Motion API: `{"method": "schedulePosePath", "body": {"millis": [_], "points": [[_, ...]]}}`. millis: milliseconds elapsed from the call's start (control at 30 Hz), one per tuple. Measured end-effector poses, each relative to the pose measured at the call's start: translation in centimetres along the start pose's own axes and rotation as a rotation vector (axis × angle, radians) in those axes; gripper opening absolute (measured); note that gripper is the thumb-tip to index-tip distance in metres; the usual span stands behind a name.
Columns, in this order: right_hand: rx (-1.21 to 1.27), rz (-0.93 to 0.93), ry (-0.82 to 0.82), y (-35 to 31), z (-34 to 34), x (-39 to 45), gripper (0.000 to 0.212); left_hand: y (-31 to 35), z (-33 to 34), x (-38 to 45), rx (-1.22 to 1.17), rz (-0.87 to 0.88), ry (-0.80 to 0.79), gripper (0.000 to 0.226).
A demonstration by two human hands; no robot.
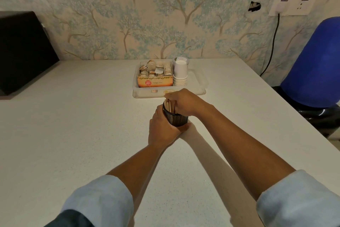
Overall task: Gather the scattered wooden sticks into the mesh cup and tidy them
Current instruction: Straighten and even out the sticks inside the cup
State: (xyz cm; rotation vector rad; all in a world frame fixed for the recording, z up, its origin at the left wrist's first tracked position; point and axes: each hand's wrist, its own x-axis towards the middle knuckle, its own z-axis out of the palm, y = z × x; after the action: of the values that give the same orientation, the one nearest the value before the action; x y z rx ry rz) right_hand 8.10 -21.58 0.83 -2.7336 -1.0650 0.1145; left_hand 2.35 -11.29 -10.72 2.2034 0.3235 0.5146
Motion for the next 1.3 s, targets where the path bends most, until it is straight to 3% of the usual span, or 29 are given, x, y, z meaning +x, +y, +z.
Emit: {"method": "schedulePosePath", "body": {"millis": [167,333,500,700,1000,1300], "points": [[0.036,-0.001,0.035,-0.1,-0.5,0.5,0.058,-0.1,0.1,0.0,0.007,0.008,0.0,0.12],[0.023,-0.05,-0.06,-0.2,0.0,0.5,0.054,-0.1,0.1,0.1,-0.01,0.005,-0.009,0.117],[0.176,-0.007,0.089,0.5,-1.4,0.2,0.054,-0.1,0.0,0.0,-0.02,0.025,0.002,0.117],[0.115,0.143,-0.018,2.0,-2.0,-0.2,0.082,-0.2,0.1,0.1,0.052,0.029,-0.014,0.121],[0.143,0.126,0.188,1.4,-0.4,0.3,0.07,0.0,0.0,0.1,0.053,-0.012,-0.012,0.123],[0.147,0.14,0.065,1.5,-0.6,0.7,0.084,0.2,-0.2,0.0,0.059,-0.003,-0.032,0.122]]}}
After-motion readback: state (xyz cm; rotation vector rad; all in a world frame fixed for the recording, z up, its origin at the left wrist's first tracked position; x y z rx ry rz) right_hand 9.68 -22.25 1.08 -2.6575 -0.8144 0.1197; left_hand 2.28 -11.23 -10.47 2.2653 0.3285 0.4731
